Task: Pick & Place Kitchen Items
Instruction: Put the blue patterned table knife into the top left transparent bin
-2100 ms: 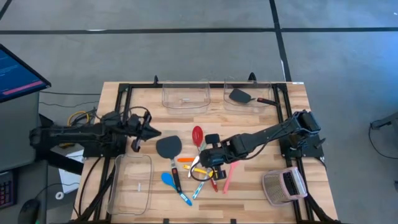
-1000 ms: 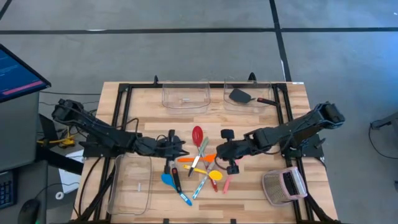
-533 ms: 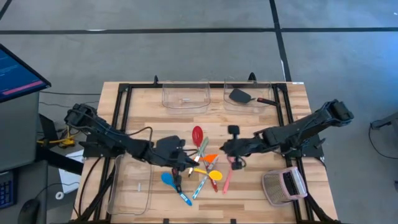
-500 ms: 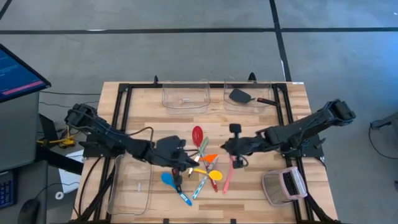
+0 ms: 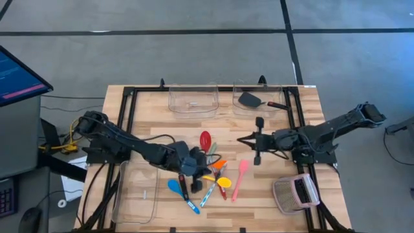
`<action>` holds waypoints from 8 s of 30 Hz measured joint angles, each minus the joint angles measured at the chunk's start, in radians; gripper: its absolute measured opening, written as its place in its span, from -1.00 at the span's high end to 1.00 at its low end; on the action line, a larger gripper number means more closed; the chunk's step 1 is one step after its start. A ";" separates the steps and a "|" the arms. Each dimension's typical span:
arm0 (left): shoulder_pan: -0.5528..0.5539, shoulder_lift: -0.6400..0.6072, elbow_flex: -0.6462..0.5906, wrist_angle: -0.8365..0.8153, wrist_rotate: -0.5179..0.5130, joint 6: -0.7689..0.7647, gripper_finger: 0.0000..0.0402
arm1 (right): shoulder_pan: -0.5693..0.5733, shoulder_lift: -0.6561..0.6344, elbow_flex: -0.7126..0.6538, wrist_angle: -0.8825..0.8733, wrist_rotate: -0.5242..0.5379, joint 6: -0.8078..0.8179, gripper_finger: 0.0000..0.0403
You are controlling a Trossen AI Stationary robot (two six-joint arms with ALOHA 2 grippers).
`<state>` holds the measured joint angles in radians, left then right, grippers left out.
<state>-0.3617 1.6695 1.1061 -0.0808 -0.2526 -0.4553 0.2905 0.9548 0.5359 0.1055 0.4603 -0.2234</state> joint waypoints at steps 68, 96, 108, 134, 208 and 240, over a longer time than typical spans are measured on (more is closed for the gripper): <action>0.034 0.163 0.242 -0.266 0.103 -0.230 0.88 | -0.063 -0.145 -0.072 0.014 -0.014 -0.012 1.00; 0.029 0.222 0.159 -0.074 0.220 -0.499 0.33 | -0.064 -0.145 -0.071 0.003 -0.014 -0.013 1.00; 0.040 0.249 0.163 -0.069 0.263 -0.495 0.51 | -0.064 -0.145 -0.071 -0.003 -0.014 -0.022 1.00; 0.080 0.237 0.068 -0.094 0.358 -0.487 0.50 | -0.064 -0.145 -0.071 0.000 -0.014 -0.012 1.00; 0.076 0.237 0.017 -0.057 0.437 -0.405 0.50 | 0.119 0.461 0.370 -0.405 -0.483 0.015 1.00; -0.159 0.335 0.458 -0.285 -0.126 -0.481 1.00 | 0.306 0.314 0.383 -0.584 -0.215 0.133 1.00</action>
<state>-0.5205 2.0050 1.5644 -0.3661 -0.3784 -0.9358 0.5969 1.2686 0.9188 -0.4787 0.2451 -0.0903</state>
